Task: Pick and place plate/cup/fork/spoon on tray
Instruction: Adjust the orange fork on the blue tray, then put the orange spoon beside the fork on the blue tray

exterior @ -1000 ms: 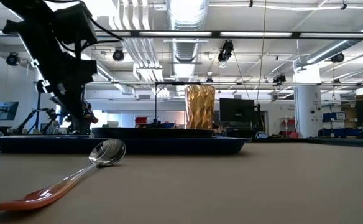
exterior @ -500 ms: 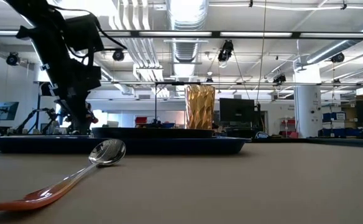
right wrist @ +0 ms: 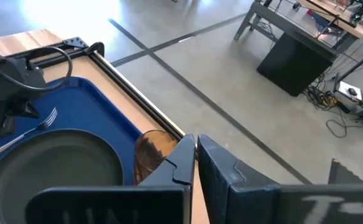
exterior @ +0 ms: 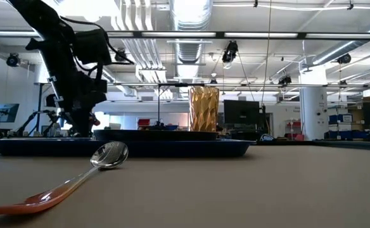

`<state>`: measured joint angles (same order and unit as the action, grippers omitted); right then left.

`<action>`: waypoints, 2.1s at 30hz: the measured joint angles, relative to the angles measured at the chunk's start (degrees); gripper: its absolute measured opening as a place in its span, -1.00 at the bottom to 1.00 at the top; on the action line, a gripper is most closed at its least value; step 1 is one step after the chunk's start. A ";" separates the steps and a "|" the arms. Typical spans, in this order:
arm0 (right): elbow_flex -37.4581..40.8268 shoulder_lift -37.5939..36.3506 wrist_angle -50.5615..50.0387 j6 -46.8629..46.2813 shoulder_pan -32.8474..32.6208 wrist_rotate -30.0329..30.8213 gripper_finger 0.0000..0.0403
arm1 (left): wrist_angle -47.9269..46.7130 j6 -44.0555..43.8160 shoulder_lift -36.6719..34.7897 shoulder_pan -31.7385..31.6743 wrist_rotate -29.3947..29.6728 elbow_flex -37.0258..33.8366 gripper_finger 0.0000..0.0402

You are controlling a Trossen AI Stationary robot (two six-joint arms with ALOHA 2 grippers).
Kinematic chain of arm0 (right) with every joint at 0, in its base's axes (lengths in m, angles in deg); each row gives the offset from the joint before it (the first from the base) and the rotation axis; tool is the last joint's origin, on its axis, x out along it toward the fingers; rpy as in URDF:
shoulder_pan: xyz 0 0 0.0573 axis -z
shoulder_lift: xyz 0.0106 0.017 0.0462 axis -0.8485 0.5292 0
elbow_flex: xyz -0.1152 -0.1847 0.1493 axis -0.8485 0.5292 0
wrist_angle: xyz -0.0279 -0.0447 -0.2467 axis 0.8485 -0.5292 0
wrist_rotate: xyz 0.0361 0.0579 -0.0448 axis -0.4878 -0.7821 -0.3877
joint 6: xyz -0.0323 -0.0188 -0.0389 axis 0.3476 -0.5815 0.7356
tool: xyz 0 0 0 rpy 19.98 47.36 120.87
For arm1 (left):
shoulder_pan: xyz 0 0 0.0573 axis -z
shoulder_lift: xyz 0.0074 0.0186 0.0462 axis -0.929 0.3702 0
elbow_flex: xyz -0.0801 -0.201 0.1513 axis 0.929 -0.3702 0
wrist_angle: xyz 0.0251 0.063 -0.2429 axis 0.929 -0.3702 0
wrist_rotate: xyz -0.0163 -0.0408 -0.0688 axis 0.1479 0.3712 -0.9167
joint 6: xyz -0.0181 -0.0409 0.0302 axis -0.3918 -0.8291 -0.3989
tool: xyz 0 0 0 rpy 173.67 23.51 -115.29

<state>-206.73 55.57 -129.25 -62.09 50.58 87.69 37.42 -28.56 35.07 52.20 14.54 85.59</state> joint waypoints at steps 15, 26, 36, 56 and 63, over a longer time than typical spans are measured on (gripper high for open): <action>0.02 0.00 -0.05 0.00 0.00 -0.02 -0.96 | 10.42 2.36 6.94 -1.51 -1.52 0.23 -1.00; 0.02 0.02 -0.13 0.07 0.00 -0.02 -0.96 | 10.86 2.89 2.84 -1.56 -1.68 2.11 -1.00; 0.02 0.04 -0.20 0.33 0.00 -0.02 -0.96 | 8.73 -2.08 -11.86 3.40 -3.85 3.27 -1.00; 0.02 0.04 -0.18 2.30 0.00 -0.02 -0.96 | 7.16 -27.56 0.11 35.04 3.58 11.36 -1.00; 0.02 0.04 -0.14 3.65 0.00 -0.02 -0.96 | 4.36 -27.79 8.96 40.09 3.52 20.71 -1.00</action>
<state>-206.71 55.61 -129.39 -58.44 50.58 87.67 41.78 -56.35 44.04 92.30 18.06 106.29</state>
